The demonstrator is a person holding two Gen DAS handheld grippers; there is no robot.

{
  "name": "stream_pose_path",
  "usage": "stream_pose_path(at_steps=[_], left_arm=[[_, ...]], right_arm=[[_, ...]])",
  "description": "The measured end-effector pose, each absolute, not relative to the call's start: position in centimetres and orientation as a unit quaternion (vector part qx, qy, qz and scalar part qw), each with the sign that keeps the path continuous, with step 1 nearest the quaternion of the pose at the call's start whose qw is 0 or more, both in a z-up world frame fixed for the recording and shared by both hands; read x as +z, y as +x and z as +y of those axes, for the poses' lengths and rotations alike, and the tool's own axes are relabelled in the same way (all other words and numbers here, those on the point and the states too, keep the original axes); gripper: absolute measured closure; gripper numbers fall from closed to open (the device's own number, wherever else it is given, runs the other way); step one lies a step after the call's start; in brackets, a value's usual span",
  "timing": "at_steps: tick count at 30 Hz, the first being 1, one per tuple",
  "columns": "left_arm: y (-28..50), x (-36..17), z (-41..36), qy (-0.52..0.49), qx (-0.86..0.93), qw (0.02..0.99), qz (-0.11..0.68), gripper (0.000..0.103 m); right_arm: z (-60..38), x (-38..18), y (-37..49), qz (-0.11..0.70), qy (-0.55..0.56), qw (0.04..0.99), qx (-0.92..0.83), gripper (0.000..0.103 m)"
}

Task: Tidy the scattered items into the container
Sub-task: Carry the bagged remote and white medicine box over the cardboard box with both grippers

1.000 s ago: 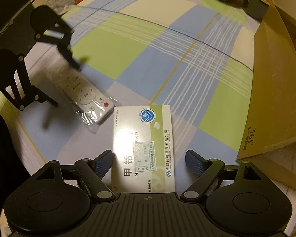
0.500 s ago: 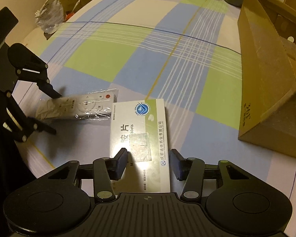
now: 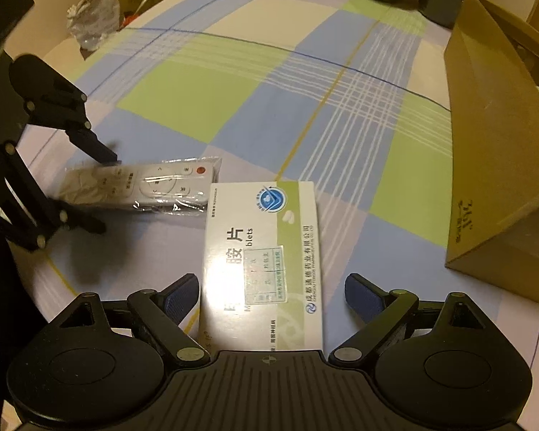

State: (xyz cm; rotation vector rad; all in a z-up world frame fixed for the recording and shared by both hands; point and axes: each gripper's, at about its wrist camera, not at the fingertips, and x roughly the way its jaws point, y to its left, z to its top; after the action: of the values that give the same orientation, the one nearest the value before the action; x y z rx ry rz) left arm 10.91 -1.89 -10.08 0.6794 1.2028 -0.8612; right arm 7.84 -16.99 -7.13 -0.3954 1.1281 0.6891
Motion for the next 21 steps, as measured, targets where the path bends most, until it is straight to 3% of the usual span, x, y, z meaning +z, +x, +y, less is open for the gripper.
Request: stream_pose_path(at_steps=[13, 16, 21], left_arm=[[10.6, -9.8, -1.7, 0.314, -0.407, 0.672, 0.534, 0.068], [10.7, -9.7, -1.4, 0.295, -0.396, 0.684, 0.537, 0.069], [10.9, -9.5, -0.8, 0.243, -0.366, 0.711, 0.549, 0.070]], right_arm=[[-17.0, -8.6, 7.5, 0.536, -0.172, 0.767, 0.307, 0.010], [-17.0, -8.4, 7.3, 0.525, -0.183, 0.775, 0.301, 0.028], [-17.4, -8.2, 7.7, 0.532, -0.168, 0.778, 0.290, 0.030]])
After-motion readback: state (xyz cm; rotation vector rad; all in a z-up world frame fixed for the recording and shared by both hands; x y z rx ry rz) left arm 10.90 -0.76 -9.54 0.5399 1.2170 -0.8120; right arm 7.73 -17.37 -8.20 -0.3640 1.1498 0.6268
